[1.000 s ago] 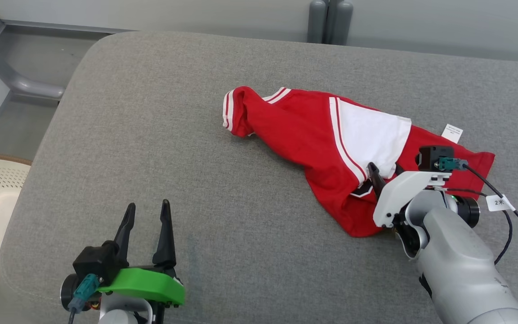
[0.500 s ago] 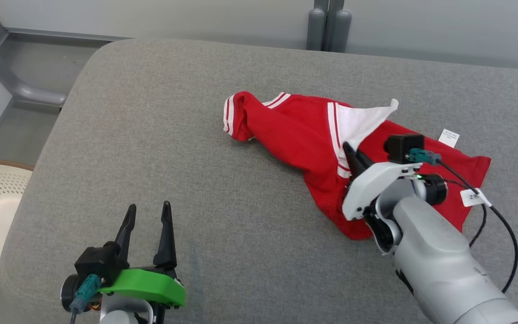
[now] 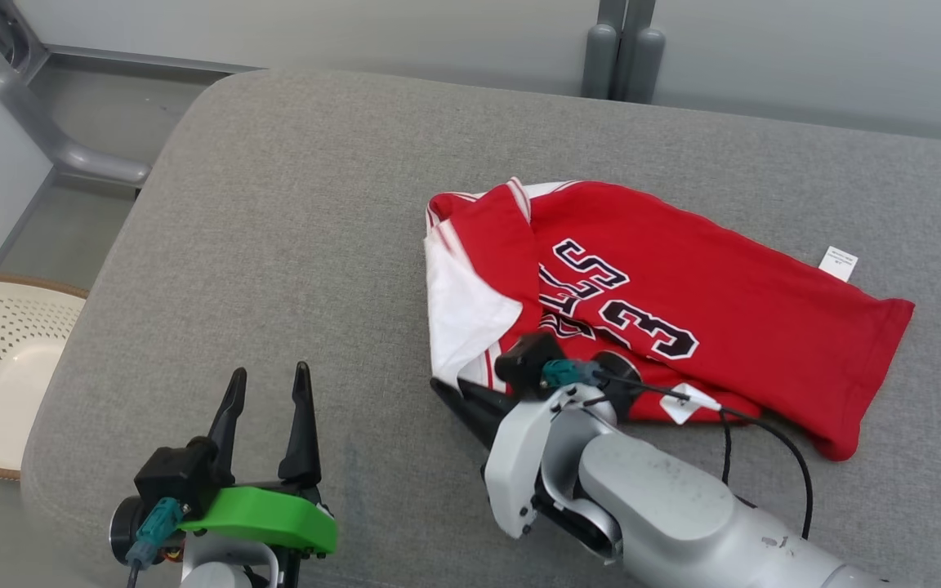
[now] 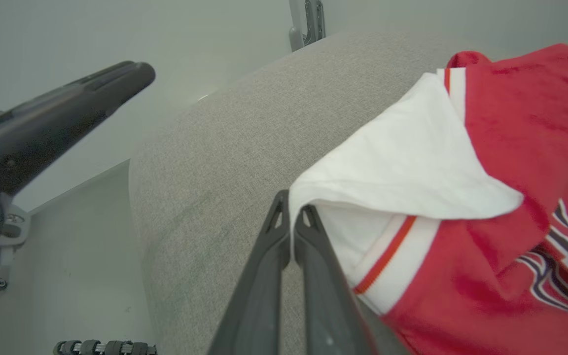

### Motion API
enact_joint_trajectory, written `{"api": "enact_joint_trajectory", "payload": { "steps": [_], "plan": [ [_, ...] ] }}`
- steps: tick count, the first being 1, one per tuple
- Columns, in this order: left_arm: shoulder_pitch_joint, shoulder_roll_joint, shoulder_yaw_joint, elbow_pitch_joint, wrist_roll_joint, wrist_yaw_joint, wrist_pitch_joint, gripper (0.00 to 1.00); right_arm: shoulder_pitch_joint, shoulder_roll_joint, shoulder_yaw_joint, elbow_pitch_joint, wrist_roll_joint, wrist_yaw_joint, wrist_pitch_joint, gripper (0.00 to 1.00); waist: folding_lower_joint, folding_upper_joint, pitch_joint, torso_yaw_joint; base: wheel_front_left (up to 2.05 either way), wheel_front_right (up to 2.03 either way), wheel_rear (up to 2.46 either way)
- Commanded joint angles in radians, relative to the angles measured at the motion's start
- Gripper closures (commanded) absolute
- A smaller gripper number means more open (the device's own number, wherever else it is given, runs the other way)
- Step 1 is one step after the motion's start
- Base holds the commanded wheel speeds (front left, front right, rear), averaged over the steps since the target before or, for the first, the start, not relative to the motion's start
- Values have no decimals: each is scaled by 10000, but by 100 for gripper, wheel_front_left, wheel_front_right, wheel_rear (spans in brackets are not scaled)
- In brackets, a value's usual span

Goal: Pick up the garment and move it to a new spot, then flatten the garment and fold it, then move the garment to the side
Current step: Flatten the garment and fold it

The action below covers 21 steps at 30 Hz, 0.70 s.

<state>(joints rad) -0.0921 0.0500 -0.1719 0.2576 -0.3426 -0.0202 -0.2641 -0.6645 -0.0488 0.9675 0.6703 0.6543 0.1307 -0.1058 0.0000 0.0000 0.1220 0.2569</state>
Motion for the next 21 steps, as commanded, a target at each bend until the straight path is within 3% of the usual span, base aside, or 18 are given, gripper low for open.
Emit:
{"api": "enact_joint_trajectory", "payload": {
  "steps": [1, 10, 11, 12, 13, 21],
  "plan": [
    [27, 14, 2, -47, -84, 34, -2, 0, -165, -35, 386, 57, -97, 0, 49, 100, 0, 0, 42, 101, 0, 0, 0],
    [41, 14, -9, -86, -148, 106, -2, 0, -742, -58, 2735, 314, -126, 0, -2, 100, 0, 0, 114, 284, 0, 0, 0],
    [41, 14, -11, -80, -165, 121, -2, 0, -774, -56, 2848, 367, -205, 0, 14, 85, 0, 0, 112, 281, 0, 0, 0],
    [41, 14, -10, -75, -176, 122, -2, 0, -796, -53, 2949, 408, -316, 0, 40, 55, 0, 0, 108, 270, 0, 0, 0],
    [43, 14, -8, -73, -185, 124, -2, 0, -788, -47, 3007, 420, -352, 0, -1, 0, 0, 0, 101, 256, 0, 0, 0],
    [121, 14, 12, -66, -141, 140, -2, 0, -710, -33, 3109, 186, -134, 0, -737, 0, 0, 0, -18, -207, 0, 0, 0]
  ]
}}
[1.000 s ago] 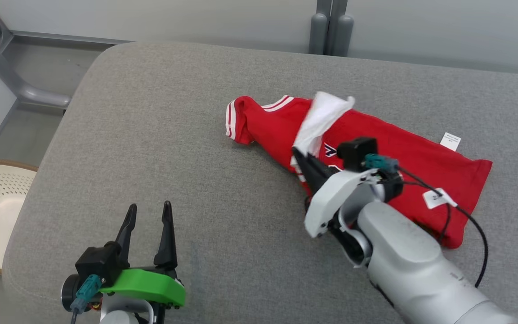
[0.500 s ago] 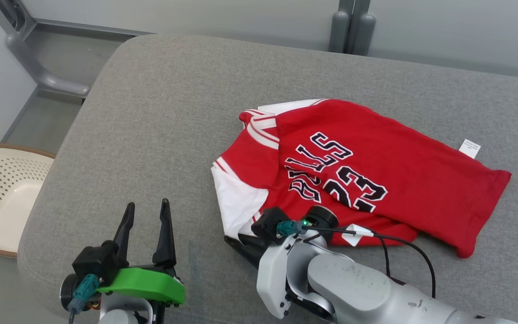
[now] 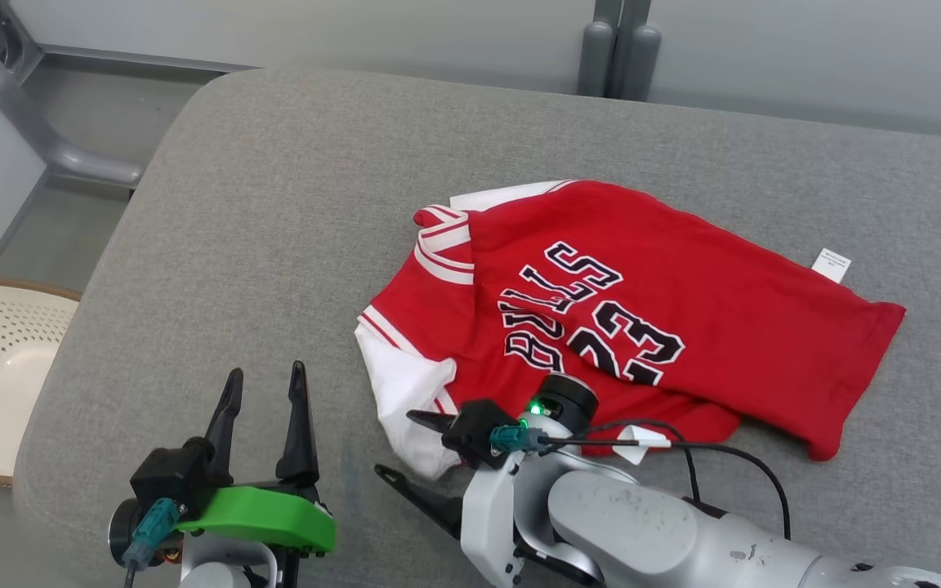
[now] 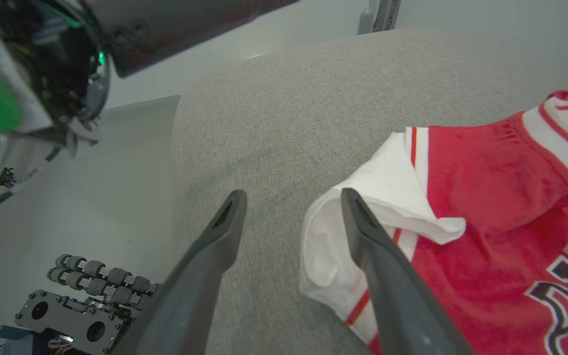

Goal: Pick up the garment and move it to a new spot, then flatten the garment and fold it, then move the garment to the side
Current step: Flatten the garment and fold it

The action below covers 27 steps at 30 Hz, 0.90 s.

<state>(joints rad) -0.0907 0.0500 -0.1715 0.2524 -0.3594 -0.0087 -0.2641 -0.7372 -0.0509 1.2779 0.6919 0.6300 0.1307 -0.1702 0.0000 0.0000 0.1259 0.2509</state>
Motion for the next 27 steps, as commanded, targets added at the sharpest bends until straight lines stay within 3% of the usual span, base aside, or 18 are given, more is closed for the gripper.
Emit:
{"api": "enact_joint_trajectory", "payload": {
  "steps": [1, 5, 11, 21, 27],
  "plan": [
    [115, 14, 3, -8, 36, 19, -2, 0, 21, -15, -61, -26, 163, 0, -207, 0, 0, 0, -79, -207, 0, 0, 0],
    [176, 16, 51, -39, 86, 34, -2, 0, 129, -160, -681, 42, 289, 0, -638, 0, 0, 0, -175, -561, 0, 0, 0],
    [259, 15, 77, -115, 136, -8, -2, 0, 550, -732, -2568, 228, 82, 0, -905, 0, 0, 0, -294, -1124, 0, 0, 0],
    [289, 17, -18, -226, 118, 0, -2, 0, 1846, -1977, -7344, 1052, -1442, 0, -948, 0, 0, 0, -197, -1573, 0, 0, 0],
    [231, 17, -66, -235, 113, -52, -2, 0, 2484, -1831, -9766, 1749, -2434, 0, -951, 0, 0, 0, -107, -1552, 0, 0, 0]
  ]
}}
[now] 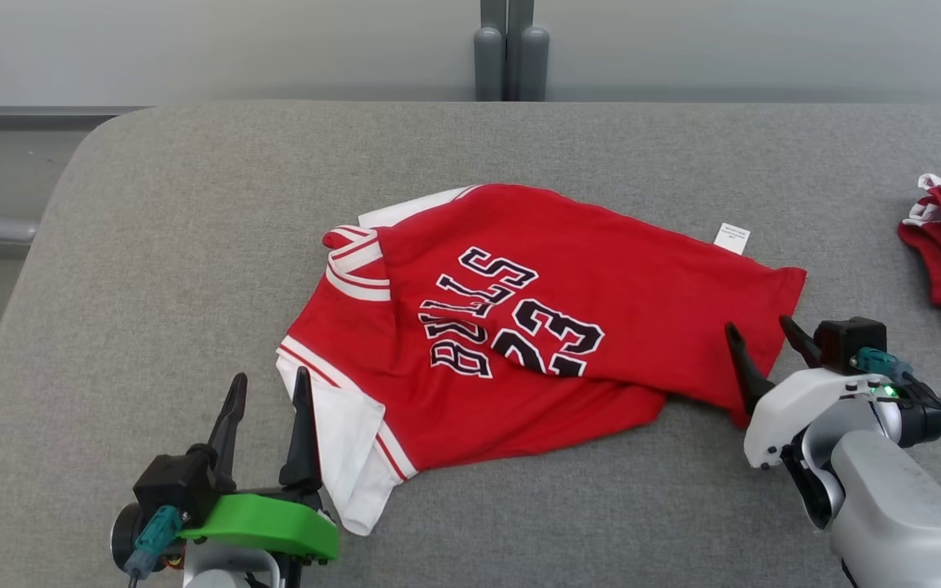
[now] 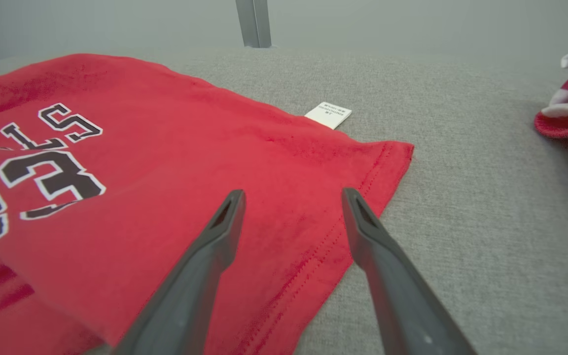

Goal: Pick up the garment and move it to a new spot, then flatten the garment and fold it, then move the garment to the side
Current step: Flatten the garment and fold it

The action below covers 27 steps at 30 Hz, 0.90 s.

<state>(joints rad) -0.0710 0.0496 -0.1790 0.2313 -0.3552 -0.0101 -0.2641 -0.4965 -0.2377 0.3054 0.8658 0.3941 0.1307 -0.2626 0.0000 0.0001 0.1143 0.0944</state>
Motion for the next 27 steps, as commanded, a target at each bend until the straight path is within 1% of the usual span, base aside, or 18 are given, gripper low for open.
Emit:
{"api": "enact_joint_trajectory", "payload": {
  "steps": [1, 3, 8, 12, 16, 17, 20, 27],
  "plan": [
    [21, 21, -3, -22, 73, -50, -2, 0, 133, 83, -381, 155, -224, 0, -24, 0, 0, -1, 26, 28, 0, 0, 0],
    [-13, 21, -24, -1, 63, -53, -2, 0, 209, 170, -942, 412, -408, 0, 45, 0, 0, -1, 53, 62, 0, 0, 0],
    [-123, 21, -51, 38, 59, -26, -2, 0, 55, 463, -1892, 970, -640, 0, 363, 0, 0, -1, 124, 142, 0, 0, 0],
    [-191, 21, -70, 66, 83, -54, -2, 0, -294, 626, -2226, 1374, -656, 0, 741, 0, 0, -1, 188, 205, 0, 0, 0],
    [-214, 21, -84, 98, 123, -71, -2, 0, -607, 700, -2140, 1661, -743, 0, 1072, 0, 0, -1, 233, 275, 0, 0, 0],
    [-215, 21, -86, 101, 118, -76, -2, 0, -678, 702, -2082, 1694, -766, 0, 1123, 38, 0, -1, 241, 294, 0, 0, 0],
    [-191, 21, -85, 103, 122, -71, -2, 0, -914, 689, -1900, 1728, -811, 0, 1190, 100, 0, -1, 260, 348, 0, 0, 0],
    [-167, 21, -98, -11, 90, -41, -2, 0, -1729, 207, -1585, 1488, -927, 0, 1176, 100, 0, -1, 347, 446, 0, 0, 0]
  ]
}}
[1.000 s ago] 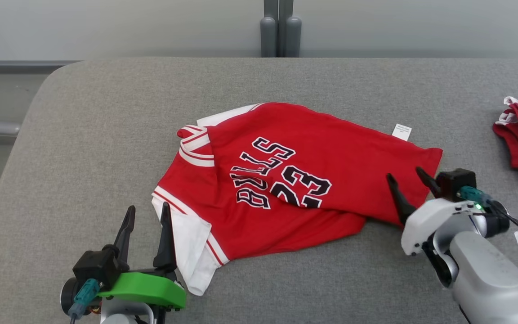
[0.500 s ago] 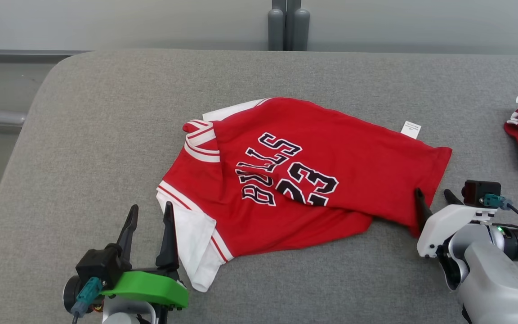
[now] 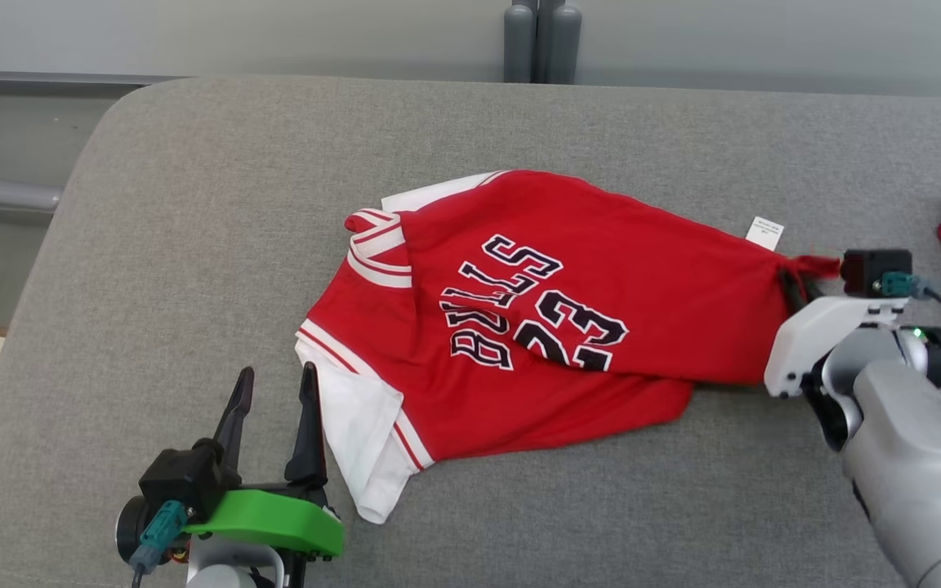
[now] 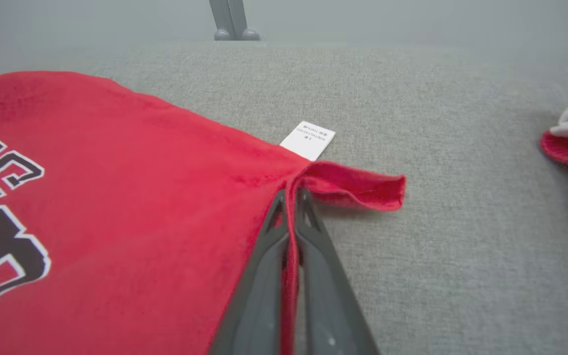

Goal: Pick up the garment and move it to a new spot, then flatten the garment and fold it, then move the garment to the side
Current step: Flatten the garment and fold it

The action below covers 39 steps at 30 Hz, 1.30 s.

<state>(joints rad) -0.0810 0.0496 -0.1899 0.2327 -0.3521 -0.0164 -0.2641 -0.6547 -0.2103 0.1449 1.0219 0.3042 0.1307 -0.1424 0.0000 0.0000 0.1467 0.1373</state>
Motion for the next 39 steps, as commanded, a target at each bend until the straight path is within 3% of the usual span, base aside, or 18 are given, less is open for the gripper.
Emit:
{"api": "enact_joint_trajectory", "payload": {
  "steps": [1, 18, 24, 31, 32, 33, 39],
  "plan": [
    [-81, 21, 6, -61, 53, 24, -2, 0, -340, -191, 50, -127, -79, 0, -28, 100, 0, 0, 52, 37, 0, 0, 0],
    [-439, 21, -511, -416, -270, 71, 0, 0, -4205, -1788, 82, -422, -1437, -2, 907, 100, 0, 0, 867, 871, 0, 0, 0],
    [-682, 21, -715, -467, -434, 139, -2, 0, -4966, -1585, 77, 215, -2149, -2, 1199, 100, 0, 0, 1375, 1266, 0, 0, 0],
    [-877, 19, -842, -501, -541, 182, -2, 0, -5079, -1136, -355, 1040, -2897, -2, 695, 98, 0, 0, 1736, 1481, 0, 0, 0],
    [-901, 19, -853, -502, -543, 194, -2, 0, -5103, -1072, -445, 1138, -3027, -2, 549, 66, 0, 0, 1781, 1491, 0, 0, 0],
    [-926, 19, -858, -500, -539, 200, -2, 0, -5104, -943, -495, 1209, -3055, -2, 425, 0, 0, 0, 1804, 1493, 0, 0, 0],
    [-981, 19, -799, -463, -428, 223, -2, 0, -5173, -565, -561, 1652, -3134, -7, -261, 0, 0, 0, 1844, 1273, 0, 0, 0]
  ]
}}
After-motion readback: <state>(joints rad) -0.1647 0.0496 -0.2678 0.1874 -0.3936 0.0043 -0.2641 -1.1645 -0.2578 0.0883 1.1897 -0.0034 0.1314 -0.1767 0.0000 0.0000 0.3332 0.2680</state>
